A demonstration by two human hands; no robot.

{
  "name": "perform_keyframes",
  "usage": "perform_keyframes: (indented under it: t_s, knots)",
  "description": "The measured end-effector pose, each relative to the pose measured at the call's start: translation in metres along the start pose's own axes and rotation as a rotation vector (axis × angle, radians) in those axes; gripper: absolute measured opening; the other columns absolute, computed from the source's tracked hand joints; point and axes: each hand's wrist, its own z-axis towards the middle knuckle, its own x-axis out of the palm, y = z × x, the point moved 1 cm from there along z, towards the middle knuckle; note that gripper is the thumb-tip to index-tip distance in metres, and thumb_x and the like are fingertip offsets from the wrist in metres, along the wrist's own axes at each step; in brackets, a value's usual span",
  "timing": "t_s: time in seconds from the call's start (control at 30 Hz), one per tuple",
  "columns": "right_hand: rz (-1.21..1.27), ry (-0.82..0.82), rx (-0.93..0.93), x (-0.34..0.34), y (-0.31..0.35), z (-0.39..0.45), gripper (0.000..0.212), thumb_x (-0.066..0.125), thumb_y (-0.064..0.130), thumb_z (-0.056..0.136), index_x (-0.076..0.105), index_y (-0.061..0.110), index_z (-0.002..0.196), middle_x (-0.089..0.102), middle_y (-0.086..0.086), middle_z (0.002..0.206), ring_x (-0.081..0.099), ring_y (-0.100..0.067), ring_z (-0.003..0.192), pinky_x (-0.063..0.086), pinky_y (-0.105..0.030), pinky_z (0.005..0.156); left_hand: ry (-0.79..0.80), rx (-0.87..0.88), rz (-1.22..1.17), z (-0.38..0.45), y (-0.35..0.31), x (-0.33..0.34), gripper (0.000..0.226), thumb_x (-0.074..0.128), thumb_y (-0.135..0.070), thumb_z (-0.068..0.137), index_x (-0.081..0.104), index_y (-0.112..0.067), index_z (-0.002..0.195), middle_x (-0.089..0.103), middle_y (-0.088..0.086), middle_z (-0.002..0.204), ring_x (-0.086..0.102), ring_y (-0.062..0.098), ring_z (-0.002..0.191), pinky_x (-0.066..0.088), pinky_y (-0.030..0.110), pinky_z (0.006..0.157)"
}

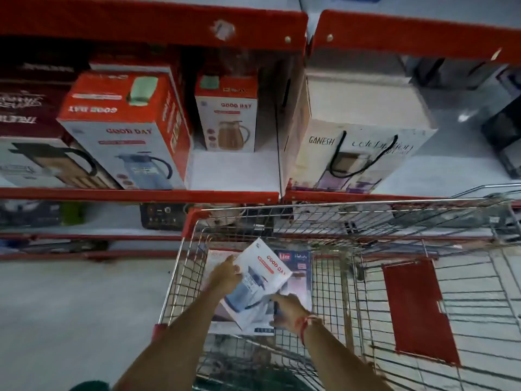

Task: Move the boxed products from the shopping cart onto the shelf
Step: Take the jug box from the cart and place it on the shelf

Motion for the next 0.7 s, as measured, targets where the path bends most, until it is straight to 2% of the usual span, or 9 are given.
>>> perform_keyframes:
  t_s: [0.1,0.17,0.23,0.3,0.4,0.5,0.57,0.63,0.7]
  knots:
    - [-0.091,0.009,-0.100,0.006,0.014,-0.003,0.028,0.062,0.012,0.083,0.057,0.009,0.110,0.063,-0.012,0.102,0.062,-0.029,0.086,0.056,-0.034,0.059,0.005,-0.028,0.052,0.009,0.006,-0.001,0.054,0.057,-0.024,0.090,0.037,-0.009,0.137,0.054,0.020,0.127,0.056,0.032,0.110,0.048,0.036,0.088]
    - [-0.182,-0.034,-0.179,0.005,0.029,-0.020,0.036,0.062,0.013,0.083,0.052,0.015,0.118,0.063,-0.010,0.113,0.064,-0.030,0.098,0.059,-0.041,0.068,0.026,-0.028,0.031,0.004,0.011,-0.006,0.052,0.063,-0.026,0.085,0.046,-0.009,0.131,0.056,0.018,0.124,0.059,0.029,0.103,0.052,0.034,0.082]
    - [-0.315,-0.102,-0.308,0.001,0.038,-0.042,0.040,0.061,0.012,0.085,0.049,0.022,0.122,0.063,-0.007,0.119,0.064,-0.032,0.106,0.059,-0.048,0.080,0.011,-0.001,-0.084,-0.013,0.015,-0.014,0.049,0.069,-0.024,0.081,0.053,-0.008,0.125,0.062,0.014,0.119,0.062,0.020,0.090,0.052,0.022,0.065]
    - [-0.462,-0.151,-0.430,-0.004,0.044,-0.064,0.045,0.061,0.015,0.087,0.048,0.022,0.129,0.064,-0.004,0.121,0.066,-0.030,0.105,0.057,-0.052,0.086,-0.048,0.009,-0.167,-0.037,0.019,-0.021,0.053,0.072,-0.026,0.078,0.053,-0.011,0.125,0.066,0.009,0.115,0.062,0.017,0.085,0.049,0.021,0.066]
    - [-0.490,-0.158,-0.561,-0.006,0.048,-0.099,0.048,0.062,0.019,0.089,0.045,0.023,0.134,0.063,0.006,0.111,0.067,-0.025,0.089,0.060,-0.050,0.077,-0.145,0.029,-0.281,-0.070,0.022,-0.030,0.056,0.076,-0.027,0.074,0.054,-0.017,0.124,0.068,0.004,0.108,0.067,0.018,0.082,0.056,0.034,0.077]
    - [-0.528,-0.184,-0.660,-0.001,0.057,-0.124,0.044,0.063,0.017,0.089,0.049,0.018,0.130,0.061,0.012,0.102,0.063,-0.017,0.072,0.061,-0.048,0.073,-0.220,0.054,-0.342,-0.089,0.014,-0.047,0.051,0.077,-0.021,0.073,0.058,-0.017,0.121,0.068,0.003,0.111,0.069,0.016,0.079,0.053,0.024,0.070]
    - [-0.519,-0.240,-0.786,0.006,0.072,-0.141,0.041,0.067,0.017,0.086,0.052,0.019,0.124,0.067,0.008,0.109,0.066,-0.014,0.077,0.060,-0.047,0.075,-0.304,0.101,-0.424,-0.093,0.006,-0.066,0.047,0.079,-0.015,0.070,0.060,-0.020,0.113,0.068,0.004,0.111,0.070,0.015,0.078,0.055,0.018,0.064]
    - [-0.496,-0.306,-0.953,0.013,0.091,-0.159,0.035,0.071,0.018,0.083,0.053,0.023,0.113,0.069,0.015,0.102,0.069,-0.008,0.084,0.060,-0.042,0.076,-0.428,0.158,-0.507,-0.093,-0.004,-0.093,0.046,0.081,-0.011,0.067,0.055,-0.033,0.098,0.067,0.006,0.109,0.070,0.017,0.082,0.060,0.028,0.068]
    - [-0.473,-0.334,-1.099,0.020,0.114,-0.170,0.034,0.071,0.019,0.083,0.049,0.026,0.109,0.068,0.020,0.094,0.068,-0.003,0.085,0.060,-0.036,0.075,-0.533,0.218,-0.586,-0.086,-0.014,-0.116,0.050,0.081,-0.008,0.066,0.052,-0.037,0.095,0.066,0.007,0.111,0.069,0.018,0.088,0.061,0.042,0.074]
